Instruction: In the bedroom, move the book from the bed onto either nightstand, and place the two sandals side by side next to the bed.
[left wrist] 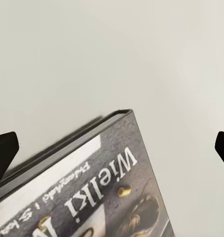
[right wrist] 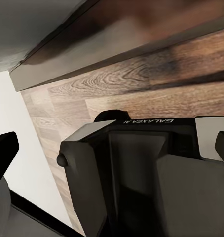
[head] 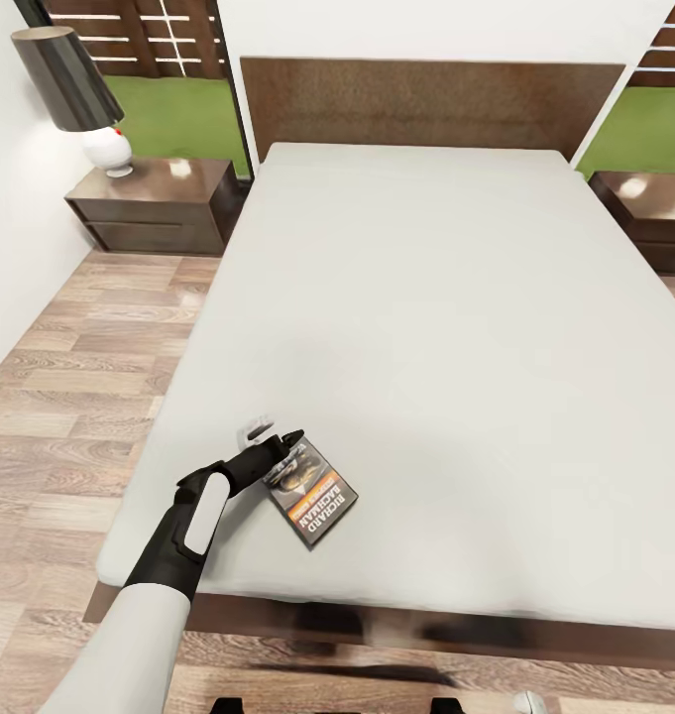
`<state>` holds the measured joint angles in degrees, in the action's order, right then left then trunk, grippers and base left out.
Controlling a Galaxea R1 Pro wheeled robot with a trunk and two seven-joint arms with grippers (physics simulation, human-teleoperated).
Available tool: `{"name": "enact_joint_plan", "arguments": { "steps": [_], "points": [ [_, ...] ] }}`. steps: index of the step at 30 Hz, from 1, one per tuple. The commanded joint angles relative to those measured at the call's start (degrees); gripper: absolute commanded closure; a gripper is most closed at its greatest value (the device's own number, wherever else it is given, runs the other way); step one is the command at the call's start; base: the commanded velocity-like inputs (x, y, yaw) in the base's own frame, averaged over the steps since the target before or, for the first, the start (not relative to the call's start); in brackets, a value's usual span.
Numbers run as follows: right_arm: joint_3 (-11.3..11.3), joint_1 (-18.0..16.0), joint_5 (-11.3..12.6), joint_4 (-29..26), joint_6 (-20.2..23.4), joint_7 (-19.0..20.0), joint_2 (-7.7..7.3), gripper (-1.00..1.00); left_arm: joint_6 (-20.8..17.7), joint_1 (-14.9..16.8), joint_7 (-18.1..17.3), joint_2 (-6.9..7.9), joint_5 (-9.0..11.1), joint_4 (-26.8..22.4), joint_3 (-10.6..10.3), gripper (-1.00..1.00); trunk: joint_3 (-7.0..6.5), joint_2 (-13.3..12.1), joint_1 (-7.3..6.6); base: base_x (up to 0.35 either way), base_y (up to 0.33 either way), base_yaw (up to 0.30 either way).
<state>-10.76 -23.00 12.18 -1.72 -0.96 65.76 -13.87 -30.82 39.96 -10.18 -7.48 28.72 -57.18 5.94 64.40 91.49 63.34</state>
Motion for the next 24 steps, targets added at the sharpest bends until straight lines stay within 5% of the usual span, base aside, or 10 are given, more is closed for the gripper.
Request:
{"name": "enact_joint_plan", "arguments": {
  "steps": [1, 24],
  "points": [
    [-0.1, 0.0, 0.0, 0.1, -0.1, 0.2, -0.01, -1.0, -0.5, 0.0, -0.2, -0.07, 0.2, 0.0, 0.2, -1.0, 0.03, 0.0, 0.0, 0.0, 0.0, 0.0],
    [-0.1, 0.0, 0.0, 0.1, -0.1, 0.1, -0.01, -1.0, -0.5, 0.0, -0.2, -0.07, 0.2, 0.0, 0.3, -1.0, 0.75, 1.6, 0.88, 0.0, 0.0, 0.0]
  ]
}}
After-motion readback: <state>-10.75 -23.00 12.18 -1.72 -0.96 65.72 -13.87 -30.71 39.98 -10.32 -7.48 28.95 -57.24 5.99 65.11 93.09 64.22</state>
